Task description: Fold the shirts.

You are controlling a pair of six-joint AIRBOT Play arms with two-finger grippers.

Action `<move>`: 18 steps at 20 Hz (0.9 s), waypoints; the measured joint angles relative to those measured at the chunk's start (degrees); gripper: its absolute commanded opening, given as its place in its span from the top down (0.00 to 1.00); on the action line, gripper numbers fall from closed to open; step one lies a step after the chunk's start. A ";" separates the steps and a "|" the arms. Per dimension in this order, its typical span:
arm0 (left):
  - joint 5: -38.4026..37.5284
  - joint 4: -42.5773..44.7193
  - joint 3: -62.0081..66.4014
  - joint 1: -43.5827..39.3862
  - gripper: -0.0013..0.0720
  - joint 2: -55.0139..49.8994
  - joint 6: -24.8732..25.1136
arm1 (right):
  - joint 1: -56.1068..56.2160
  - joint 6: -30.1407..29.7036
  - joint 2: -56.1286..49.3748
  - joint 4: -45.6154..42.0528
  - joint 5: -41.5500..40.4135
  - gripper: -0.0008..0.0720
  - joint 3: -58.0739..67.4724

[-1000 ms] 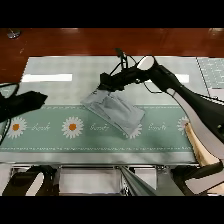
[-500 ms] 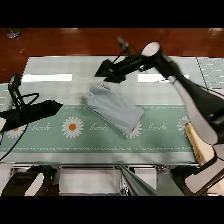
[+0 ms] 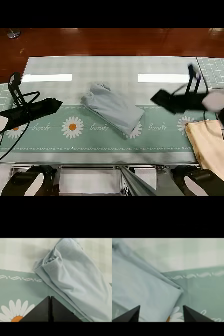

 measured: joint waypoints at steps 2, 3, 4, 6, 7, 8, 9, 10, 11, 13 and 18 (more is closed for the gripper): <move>0.02 -0.02 0.00 0.00 0.96 -0.02 0.00 | 2.34 2.67 2.78 6.84 -9.73 0.14 -11.69; 0.00 -0.04 0.00 0.00 0.96 -0.02 0.00 | 3.63 2.45 2.62 9.86 -12.46 0.14 -15.06; 0.00 -0.04 0.00 0.00 0.95 -0.02 0.00 | 4.96 1.29 1.55 13.18 -15.58 0.14 -17.31; -0.04 -0.07 0.00 0.00 0.95 -0.02 0.00 | 7.15 -2.64 -2.40 18.99 -18.27 0.14 -18.69; -0.09 -0.07 0.00 0.00 0.95 -0.02 0.00 | 8.00 -5.25 -4.90 22.05 -19.04 0.14 -18.14; -0.13 -0.09 0.00 0.00 0.96 -0.02 0.00 | 8.70 -8.35 -7.85 24.90 -19.10 0.14 -17.03; -0.17 -0.13 0.00 0.00 0.95 -0.02 0.00 | 9.11 -11.15 -10.60 27.43 -19.08 0.15 -15.54; -0.17 -0.24 0.00 0.00 0.96 -0.02 0.00 | 9.46 -13.81 -13.60 29.77 -18.80 0.23 -13.64; -0.04 -0.24 0.00 0.00 0.95 -0.02 0.00 | 9.75 -15.87 -16.35 31.47 -18.05 0.60 -11.67; 0.76 -0.57 0.00 0.00 0.95 -0.02 -0.04 | 10.05 -19.37 -22.14 33.70 -15.45 0.96 -6.97; 2.16 -2.91 0.00 0.00 0.95 -0.02 -0.92 | 9.18 -28.55 -30.14 33.53 -3.34 0.96 12.68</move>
